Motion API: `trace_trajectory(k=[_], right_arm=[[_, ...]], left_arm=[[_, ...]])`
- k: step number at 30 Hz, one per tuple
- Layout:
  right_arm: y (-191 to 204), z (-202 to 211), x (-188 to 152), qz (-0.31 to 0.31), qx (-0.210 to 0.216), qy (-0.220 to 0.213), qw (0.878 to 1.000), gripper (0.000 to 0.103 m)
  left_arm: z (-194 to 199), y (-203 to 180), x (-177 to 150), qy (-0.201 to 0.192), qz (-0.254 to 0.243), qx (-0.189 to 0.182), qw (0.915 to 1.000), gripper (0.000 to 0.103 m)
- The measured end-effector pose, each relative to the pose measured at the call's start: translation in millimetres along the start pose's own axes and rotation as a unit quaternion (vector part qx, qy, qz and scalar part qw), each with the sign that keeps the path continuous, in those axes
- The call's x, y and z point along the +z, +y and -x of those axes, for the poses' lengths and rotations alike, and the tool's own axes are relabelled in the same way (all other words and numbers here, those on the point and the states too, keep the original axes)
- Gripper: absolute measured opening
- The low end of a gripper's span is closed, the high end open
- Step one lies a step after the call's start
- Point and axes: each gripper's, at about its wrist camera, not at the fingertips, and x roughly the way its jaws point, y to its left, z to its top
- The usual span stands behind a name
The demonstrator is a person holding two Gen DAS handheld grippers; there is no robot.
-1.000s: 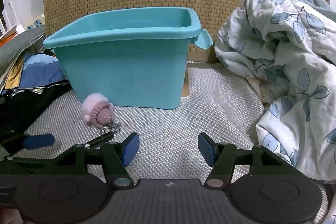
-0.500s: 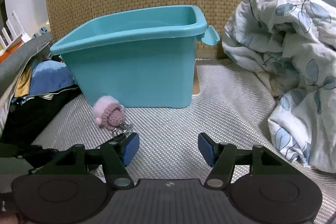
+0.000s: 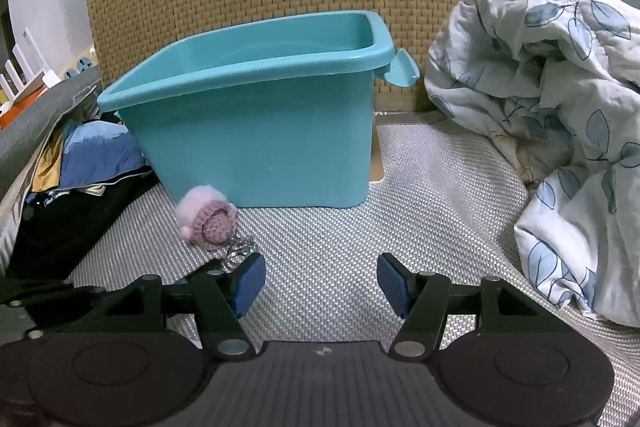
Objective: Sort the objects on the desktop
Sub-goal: 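Lift the pen with the left gripper and carry it over the bin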
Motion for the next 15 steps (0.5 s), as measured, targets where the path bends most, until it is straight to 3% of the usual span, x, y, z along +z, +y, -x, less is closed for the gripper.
trace_trajectory(k=[15], right_arm=[[-5.1, 2.4, 1.7, -0.010, 0.000, -0.004, 1.000, 0.065]], left_arm=[[35.1, 1.7, 17.2, -0.065, 0.018, -0.011, 0.9977, 0.013]])
